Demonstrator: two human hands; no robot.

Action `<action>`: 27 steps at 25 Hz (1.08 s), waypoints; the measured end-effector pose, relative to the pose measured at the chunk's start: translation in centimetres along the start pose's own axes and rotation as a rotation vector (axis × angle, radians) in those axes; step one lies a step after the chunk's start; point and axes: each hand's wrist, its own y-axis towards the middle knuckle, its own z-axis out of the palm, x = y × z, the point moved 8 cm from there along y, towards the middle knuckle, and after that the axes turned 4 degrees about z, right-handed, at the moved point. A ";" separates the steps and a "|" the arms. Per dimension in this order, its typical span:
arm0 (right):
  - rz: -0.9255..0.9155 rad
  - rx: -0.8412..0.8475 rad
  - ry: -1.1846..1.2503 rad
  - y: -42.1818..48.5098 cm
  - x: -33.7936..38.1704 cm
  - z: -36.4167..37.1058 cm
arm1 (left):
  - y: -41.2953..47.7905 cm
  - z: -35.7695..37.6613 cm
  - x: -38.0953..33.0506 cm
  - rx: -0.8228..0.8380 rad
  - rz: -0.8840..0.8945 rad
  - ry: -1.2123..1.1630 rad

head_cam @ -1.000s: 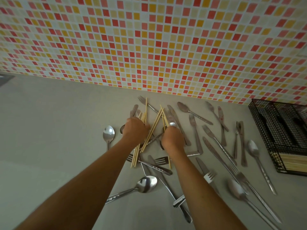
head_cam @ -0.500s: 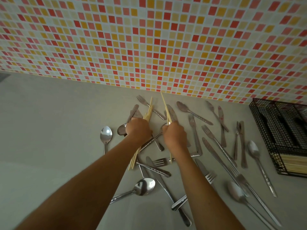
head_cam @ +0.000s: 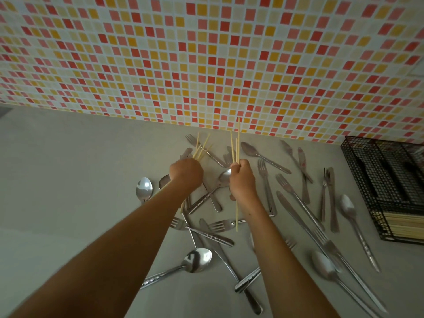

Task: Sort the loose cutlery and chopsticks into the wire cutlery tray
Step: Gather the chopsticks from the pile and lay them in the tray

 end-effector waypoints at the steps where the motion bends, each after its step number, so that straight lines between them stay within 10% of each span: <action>1: -0.001 -0.002 0.019 0.0 0.0 0.0 | -0.1 -0.8 -0.1 -0.022 0.004 -0.006; 8: 0.232 0.242 0.385 -1.6 -0.1 1.0 | -0.7 -6.0 -0.2 -0.122 0.010 -0.400; 13: 0.235 0.359 0.547 -3.8 0.9 -0.1 | -1.7 -4.0 -1.6 0.039 -0.018 -1.353; 27: 0.205 0.257 0.399 -7.2 -1.7 -5.0 | -4.6 -0.6 -8.0 0.073 0.107 -1.548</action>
